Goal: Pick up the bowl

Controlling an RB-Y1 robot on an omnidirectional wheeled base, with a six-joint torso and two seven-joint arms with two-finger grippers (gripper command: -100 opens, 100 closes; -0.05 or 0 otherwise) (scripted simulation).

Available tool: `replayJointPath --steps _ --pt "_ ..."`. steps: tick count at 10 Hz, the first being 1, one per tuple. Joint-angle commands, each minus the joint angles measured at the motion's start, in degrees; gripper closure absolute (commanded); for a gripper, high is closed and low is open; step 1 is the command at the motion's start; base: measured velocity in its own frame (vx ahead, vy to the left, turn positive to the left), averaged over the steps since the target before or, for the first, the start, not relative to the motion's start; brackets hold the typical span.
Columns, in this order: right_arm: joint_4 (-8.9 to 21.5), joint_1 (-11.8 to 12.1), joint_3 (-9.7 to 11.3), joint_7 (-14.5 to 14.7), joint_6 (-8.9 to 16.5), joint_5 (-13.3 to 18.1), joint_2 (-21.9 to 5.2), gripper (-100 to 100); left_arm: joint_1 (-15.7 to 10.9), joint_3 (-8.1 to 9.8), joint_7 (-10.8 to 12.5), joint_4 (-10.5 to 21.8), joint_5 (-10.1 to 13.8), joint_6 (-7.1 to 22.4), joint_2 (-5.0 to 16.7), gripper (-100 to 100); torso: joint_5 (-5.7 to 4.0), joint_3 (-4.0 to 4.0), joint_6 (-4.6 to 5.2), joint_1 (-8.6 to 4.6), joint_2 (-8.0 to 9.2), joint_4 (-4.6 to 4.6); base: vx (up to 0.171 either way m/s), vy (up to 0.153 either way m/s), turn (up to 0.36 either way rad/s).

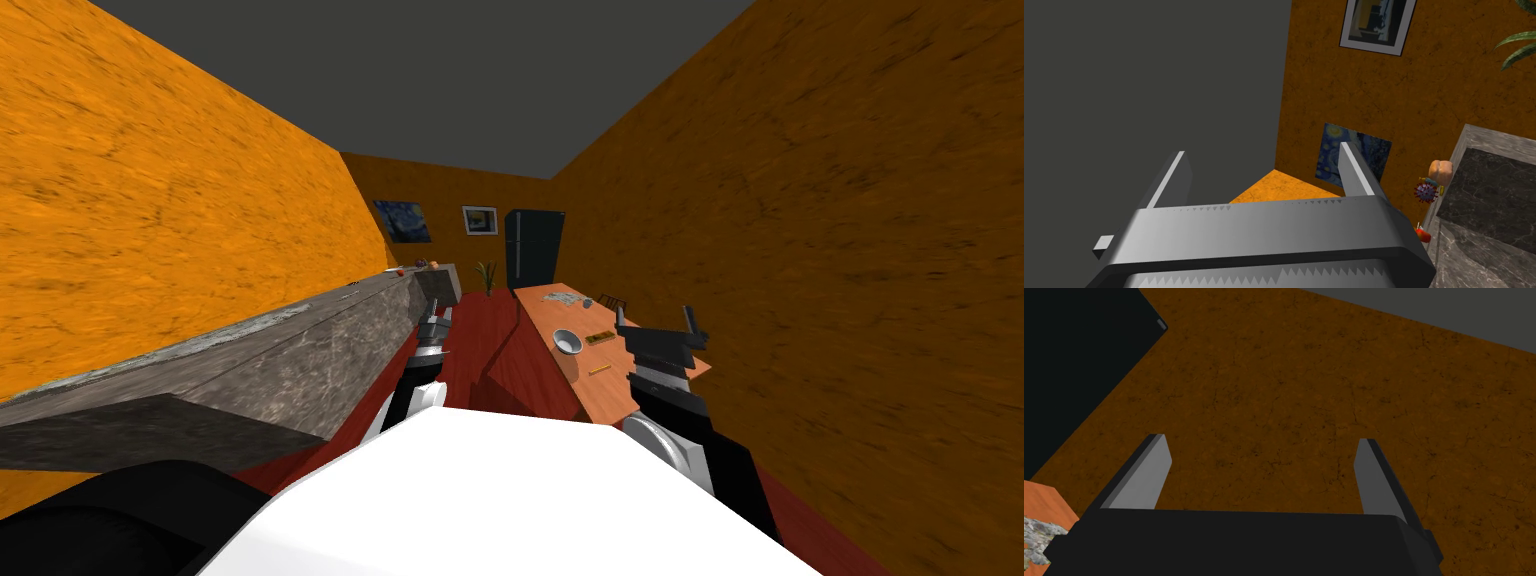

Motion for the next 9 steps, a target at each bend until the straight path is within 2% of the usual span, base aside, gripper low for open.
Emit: replayJointPath --steps 1,2,3,5,6,9 --pt "-0.03 0.46 0.03 -0.77 -0.47 -2.86 -0.10 -100 0.00 0.00 0.00 0.00 0.00 0.00 0.00 0 0.00 0.00 0.00 0.00 0.00 0.00 -0.006 0.001 0.029" --pt "-0.03 0.46 0.03 -0.77 -0.47 -4.48 -0.10 -100 0.00 0.00 0.00 0.00 0.00 0.00 0.00 0 0.00 0.00 0.01 0.00 0.00 0.00 0.000 0.000 0.000" --pt "-0.08 1.41 0.21 -2.18 -1.35 -6.21 -0.18 -100 0.00 0.00 0.00 0.00 0.00 0.00 0.00 0 0.00 0.00 0.01 -0.01 -0.01 0.00 -0.004 0.004 0.055" --pt "-0.08 1.41 0.21 -2.18 -1.35 -9.89 -0.18 -100 0.00 0.00 0.00 0.00 0.00 0.00 0.00 0 0.00 -0.01 0.01 0.00 -0.01 0.00 -0.002 0.001 0.017" --pt "-0.13 2.38 0.38 -3.66 -2.28 -11.56 -0.24 -100 0.00 0.00 0.00 0.00 0.00 0.00 0.00 0 0.00 -0.01 0.01 -0.01 -0.02 0.00 -0.001 0.004 0.055" --pt "-0.13 2.38 0.38 -3.66 -2.28 -16.01 -0.24 -100 0.00 0.00 0.00 0.00 0.00 0.00 0.00 0 0.00 -0.01 0.01 -0.01 -0.02 0.00 0.000 0.001 0.012"
